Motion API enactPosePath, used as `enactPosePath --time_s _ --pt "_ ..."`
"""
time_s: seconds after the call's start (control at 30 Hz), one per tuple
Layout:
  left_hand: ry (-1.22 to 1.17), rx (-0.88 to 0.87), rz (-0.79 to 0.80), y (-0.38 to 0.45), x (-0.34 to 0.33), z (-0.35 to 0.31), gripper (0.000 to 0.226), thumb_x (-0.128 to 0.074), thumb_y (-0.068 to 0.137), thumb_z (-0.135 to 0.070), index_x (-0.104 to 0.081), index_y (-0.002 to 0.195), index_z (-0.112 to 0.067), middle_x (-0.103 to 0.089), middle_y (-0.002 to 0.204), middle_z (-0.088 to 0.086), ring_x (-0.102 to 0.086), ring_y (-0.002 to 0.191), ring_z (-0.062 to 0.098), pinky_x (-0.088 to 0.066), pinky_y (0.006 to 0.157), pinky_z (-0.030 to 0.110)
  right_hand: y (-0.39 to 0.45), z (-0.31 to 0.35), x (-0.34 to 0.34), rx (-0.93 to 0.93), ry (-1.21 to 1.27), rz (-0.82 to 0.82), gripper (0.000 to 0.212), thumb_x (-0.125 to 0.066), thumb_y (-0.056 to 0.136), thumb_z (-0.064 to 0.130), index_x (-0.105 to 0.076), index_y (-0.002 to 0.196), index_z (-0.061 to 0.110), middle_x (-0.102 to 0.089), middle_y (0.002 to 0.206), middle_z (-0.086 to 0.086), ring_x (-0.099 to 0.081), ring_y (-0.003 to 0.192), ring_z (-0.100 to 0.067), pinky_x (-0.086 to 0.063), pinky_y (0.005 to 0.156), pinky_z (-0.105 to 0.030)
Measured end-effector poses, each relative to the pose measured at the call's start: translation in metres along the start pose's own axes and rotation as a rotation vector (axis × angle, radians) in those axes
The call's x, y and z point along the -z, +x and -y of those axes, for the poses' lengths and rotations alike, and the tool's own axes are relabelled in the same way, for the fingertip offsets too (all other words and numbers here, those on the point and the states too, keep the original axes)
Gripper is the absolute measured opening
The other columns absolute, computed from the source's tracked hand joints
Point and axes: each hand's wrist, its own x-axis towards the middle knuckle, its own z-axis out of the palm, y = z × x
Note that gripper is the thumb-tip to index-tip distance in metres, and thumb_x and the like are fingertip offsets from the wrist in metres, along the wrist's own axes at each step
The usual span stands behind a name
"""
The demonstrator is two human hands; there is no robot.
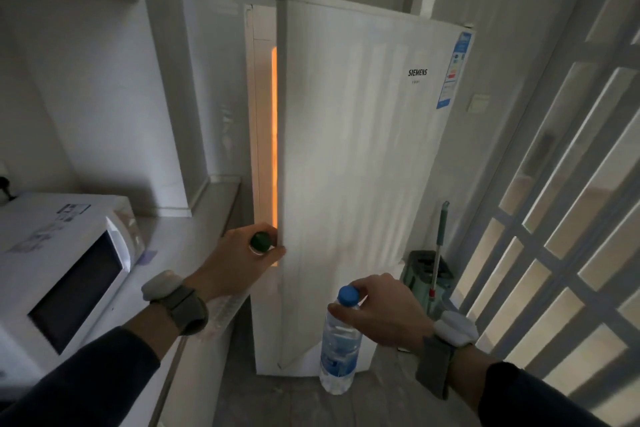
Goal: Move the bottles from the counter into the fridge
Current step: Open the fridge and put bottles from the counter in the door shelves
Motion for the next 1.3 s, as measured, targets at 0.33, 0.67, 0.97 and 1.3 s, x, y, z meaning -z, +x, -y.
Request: enactPosePath --time_s 0.33,0.67,0.97,1.3 --pt "-0.106 -0.182 0.207 -0.018 -0.045 -0.079 0.015 -0.076 0.092 -0.023 -0.072 0.107 -0.023 -0.073 0.101 -0.01 -0.07 0.09 0.01 -0.061 0.079 0.04 -0.081 -0.026 0.021 0.046 0.007 0.028 0.047 -0.067 0.084 0.07 -0.075 0.111 0.032 -0.067 0.086 0.025 -0.062 0.072 0.009 -0.042 0.069 -0.01" --pt "-0.066 -0.19 0.32 0.0 -0.089 -0.141 0.038 -0.072 0.091 -0.033 -0.064 0.129 -0.035 -0.071 0.109 -0.021 -0.067 0.093 0.002 -0.057 0.092 0.038 -0.124 -0.054 0.044 -0.029 -0.086 0.0 0.037 -0.065 0.083 0.072 -0.061 0.096 0.038 -0.061 0.09 0.015 -0.062 0.08 -0.003 -0.052 0.077 -0.019" --pt "-0.373 -0.04 0.116 0.032 -0.081 -0.153 0.025 -0.064 0.086 -0.037 -0.062 0.1 -0.016 -0.073 0.096 0.007 -0.069 0.091 0.022 -0.052 0.09 0.047 -0.147 -0.084 0.066 -0.137 -0.055 -0.038 0.043 -0.066 0.083 0.071 -0.072 0.094 0.03 -0.066 0.09 0.014 -0.065 0.081 -0.004 -0.055 0.078 -0.021" --pt "-0.358 0.092 0.007 0.061 -0.067 -0.141 0.032 -0.05 0.088 -0.05 -0.052 0.103 -0.021 -0.057 0.098 0.013 -0.05 0.098 0.03 -0.034 0.082 0.041 -0.154 -0.077 0.073 -0.212 -0.035 -0.12 0.036 -0.067 0.086 0.066 -0.07 0.084 0.03 -0.071 0.074 0.009 -0.068 0.069 0.0 -0.055 0.066 -0.019"
